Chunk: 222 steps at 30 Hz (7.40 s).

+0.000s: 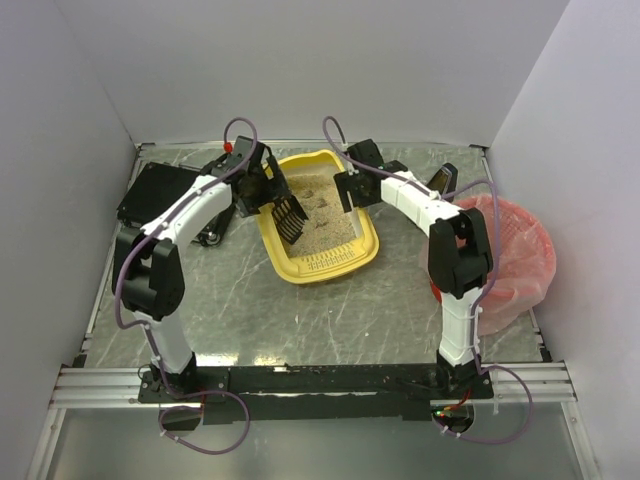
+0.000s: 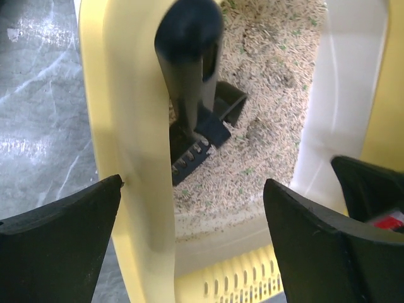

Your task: Clean the litter box

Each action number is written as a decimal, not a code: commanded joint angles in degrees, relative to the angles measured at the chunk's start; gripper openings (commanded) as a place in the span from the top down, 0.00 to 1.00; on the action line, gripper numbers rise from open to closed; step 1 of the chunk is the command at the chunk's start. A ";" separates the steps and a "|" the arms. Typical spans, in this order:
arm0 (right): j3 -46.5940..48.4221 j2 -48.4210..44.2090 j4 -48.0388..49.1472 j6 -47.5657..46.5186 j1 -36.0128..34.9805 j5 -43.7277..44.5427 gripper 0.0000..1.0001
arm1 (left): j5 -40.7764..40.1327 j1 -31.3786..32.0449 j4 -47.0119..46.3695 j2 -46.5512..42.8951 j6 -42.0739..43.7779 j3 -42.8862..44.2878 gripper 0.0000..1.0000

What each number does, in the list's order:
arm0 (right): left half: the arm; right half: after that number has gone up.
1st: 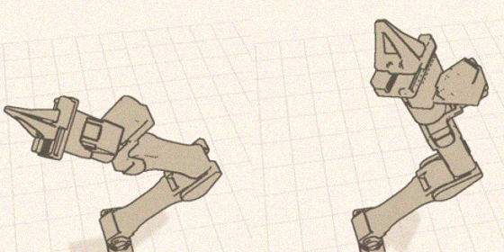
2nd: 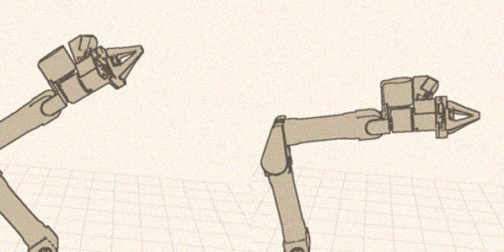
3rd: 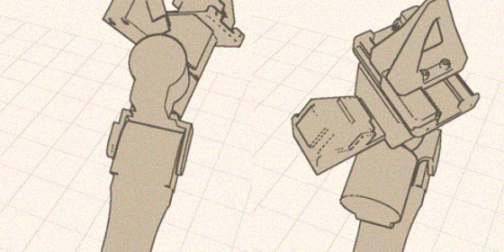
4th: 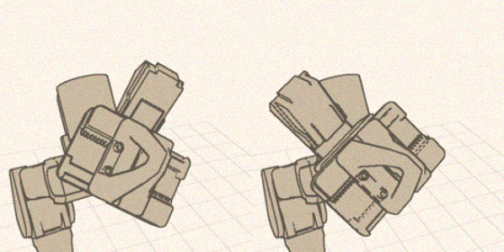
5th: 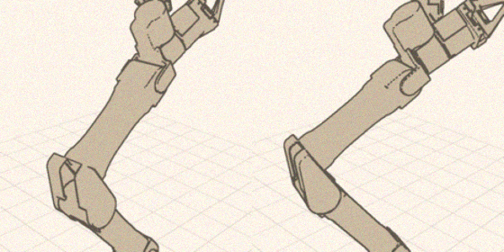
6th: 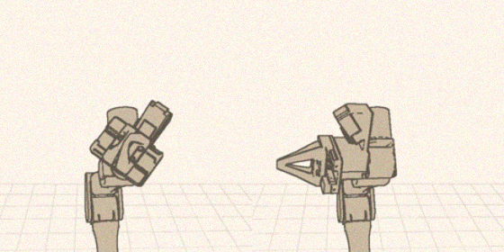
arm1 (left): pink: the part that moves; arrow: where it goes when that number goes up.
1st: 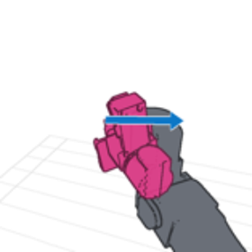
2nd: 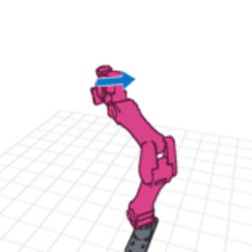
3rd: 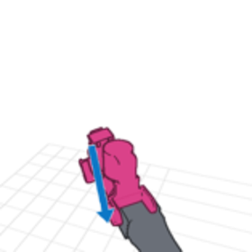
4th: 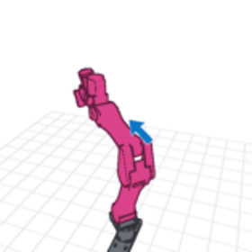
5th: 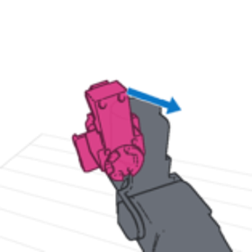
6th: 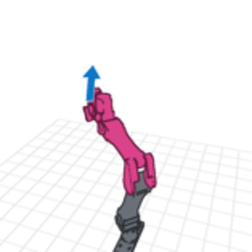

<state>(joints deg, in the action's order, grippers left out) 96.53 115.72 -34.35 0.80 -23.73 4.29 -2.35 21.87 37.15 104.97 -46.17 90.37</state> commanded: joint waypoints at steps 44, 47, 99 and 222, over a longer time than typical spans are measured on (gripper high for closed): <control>-3.00 -0.05 -6.87 3.32 -8.96 17.67 1.00 | -8.55 0.28 0.03 -17.60 -1.38 -10.39 0.01; -8.00 -3.12 -7.75 6.58 -10.98 18.20 1.00 | -8.46 0.28 -0.32 -19.70 -1.29 -12.05 0.01; -11.45 -18.42 -11.54 19.61 -21.19 20.23 0.03 | 0.50 0.37 -9.11 -34.39 0.29 -32.18 0.01; -29.47 -43.29 28.37 39.01 -13.37 8.27 0.88 | 32.67 8.89 -43.74 -22.97 25.96 -31.66 0.55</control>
<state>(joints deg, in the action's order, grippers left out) 67.57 75.83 -10.61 37.12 -37.50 10.26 25.96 30.57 -3.25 81.89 -20.45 57.08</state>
